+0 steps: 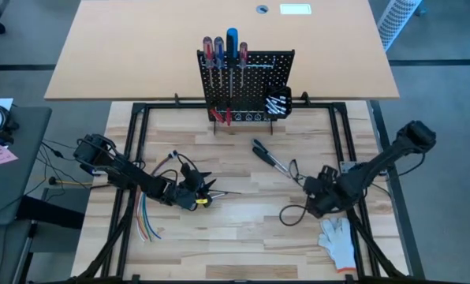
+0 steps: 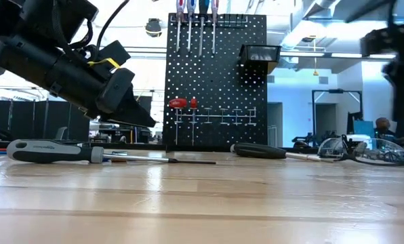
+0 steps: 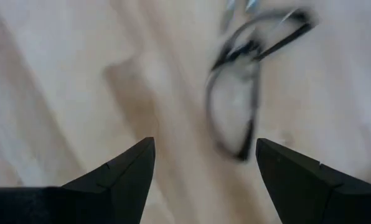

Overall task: Hang tools onto peg board
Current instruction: Hang the safety glasses on the pegboard

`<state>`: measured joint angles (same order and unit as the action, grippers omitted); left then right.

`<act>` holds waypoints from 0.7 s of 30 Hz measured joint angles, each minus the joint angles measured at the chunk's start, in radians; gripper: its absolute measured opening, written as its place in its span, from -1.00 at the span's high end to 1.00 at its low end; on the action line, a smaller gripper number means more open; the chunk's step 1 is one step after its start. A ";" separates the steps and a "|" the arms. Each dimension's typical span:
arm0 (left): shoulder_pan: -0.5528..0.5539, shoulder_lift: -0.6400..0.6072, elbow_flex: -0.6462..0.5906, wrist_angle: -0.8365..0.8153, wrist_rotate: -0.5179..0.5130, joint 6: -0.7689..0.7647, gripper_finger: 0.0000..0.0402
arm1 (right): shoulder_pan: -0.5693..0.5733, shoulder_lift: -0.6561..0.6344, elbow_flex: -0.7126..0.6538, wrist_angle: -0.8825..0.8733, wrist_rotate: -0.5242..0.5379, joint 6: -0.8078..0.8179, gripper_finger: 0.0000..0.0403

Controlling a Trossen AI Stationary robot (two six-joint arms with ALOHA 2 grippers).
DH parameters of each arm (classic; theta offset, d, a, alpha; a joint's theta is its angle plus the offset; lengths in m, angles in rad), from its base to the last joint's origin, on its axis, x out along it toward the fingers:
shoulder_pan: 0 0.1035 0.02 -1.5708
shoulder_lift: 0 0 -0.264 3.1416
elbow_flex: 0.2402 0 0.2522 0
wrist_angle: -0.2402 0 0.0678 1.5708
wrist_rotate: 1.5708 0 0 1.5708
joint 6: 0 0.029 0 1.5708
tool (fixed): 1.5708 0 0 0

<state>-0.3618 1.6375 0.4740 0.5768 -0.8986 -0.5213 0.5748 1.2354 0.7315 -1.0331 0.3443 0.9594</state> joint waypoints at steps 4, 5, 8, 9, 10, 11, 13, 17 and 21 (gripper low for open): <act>0.000 0.000 0.000 0.007 0.004 -0.002 0.25 | 0.004 0.014 -0.082 0.090 -0.007 0.001 -0.42; 0.000 0.000 0.000 0.010 0.004 -0.002 0.25 | -0.008 0.023 -0.101 0.114 -0.007 -0.006 -0.42; 0.000 0.000 0.000 0.009 0.004 -0.002 0.25 | -0.055 0.048 -0.145 0.180 -0.006 -0.044 -0.42; 0.000 0.000 0.000 0.009 0.004 -0.002 0.25 | -0.072 0.055 -0.155 0.201 -0.006 -0.060 -0.42; 0.000 0.000 0.000 0.010 0.004 -0.001 0.25 | -0.089 0.062 -0.161 0.222 -0.006 -0.076 -0.41; 0.000 0.000 0.000 0.009 0.004 0.000 0.25 | -0.104 0.064 -0.168 0.244 -0.007 -0.096 -0.40; 0.000 0.000 0.000 0.009 0.004 0.000 0.25 | -0.136 0.063 -0.179 0.290 -0.022 -0.134 -0.36; 0.000 0.000 0.000 0.009 0.004 0.002 0.25 | -0.179 0.063 -0.187 0.349 -0.055 -0.190 -0.14; 0.000 0.000 0.000 0.008 0.012 0.004 0.25 | -0.190 0.063 -0.188 0.363 -0.055 -0.205 0.25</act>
<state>-0.3614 1.6375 0.4740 0.5850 -0.8863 -0.5171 0.3843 1.2987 0.5438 -0.6696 0.2890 0.7544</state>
